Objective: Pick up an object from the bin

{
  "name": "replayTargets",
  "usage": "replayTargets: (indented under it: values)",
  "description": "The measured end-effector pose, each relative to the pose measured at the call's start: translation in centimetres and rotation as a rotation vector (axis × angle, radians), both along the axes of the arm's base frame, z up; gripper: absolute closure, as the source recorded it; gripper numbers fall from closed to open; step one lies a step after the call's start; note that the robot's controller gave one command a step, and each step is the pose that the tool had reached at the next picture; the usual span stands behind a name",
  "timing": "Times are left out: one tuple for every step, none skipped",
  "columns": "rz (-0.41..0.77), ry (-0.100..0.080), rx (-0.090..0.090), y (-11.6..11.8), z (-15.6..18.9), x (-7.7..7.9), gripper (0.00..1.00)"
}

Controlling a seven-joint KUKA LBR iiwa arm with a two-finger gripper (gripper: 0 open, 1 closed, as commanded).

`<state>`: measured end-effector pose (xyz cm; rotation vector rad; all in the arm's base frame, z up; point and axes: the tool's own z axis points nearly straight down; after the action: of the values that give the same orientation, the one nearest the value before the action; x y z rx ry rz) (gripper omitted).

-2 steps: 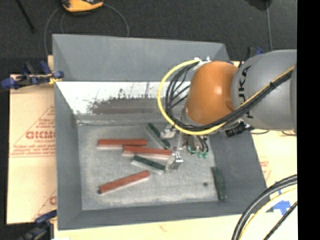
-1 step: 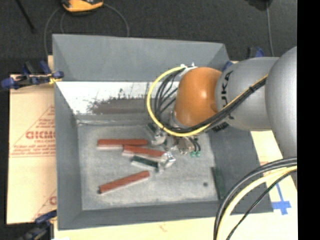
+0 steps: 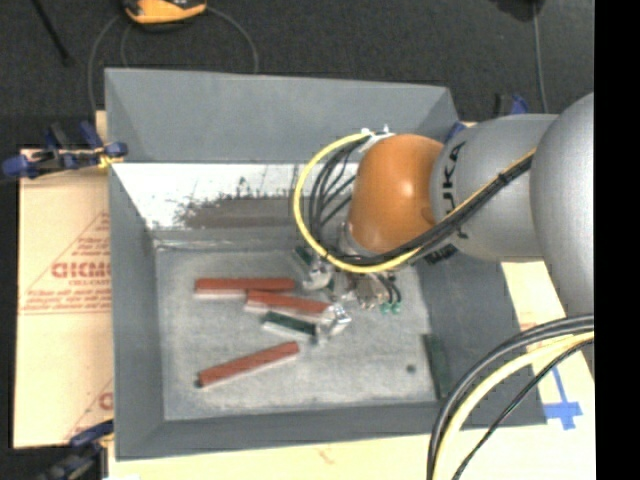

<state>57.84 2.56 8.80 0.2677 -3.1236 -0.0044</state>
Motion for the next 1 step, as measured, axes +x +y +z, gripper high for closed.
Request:
replayTargets:
  values:
    - [0.0,0.004,-0.001,-0.09,0.32,-0.65,1.0]
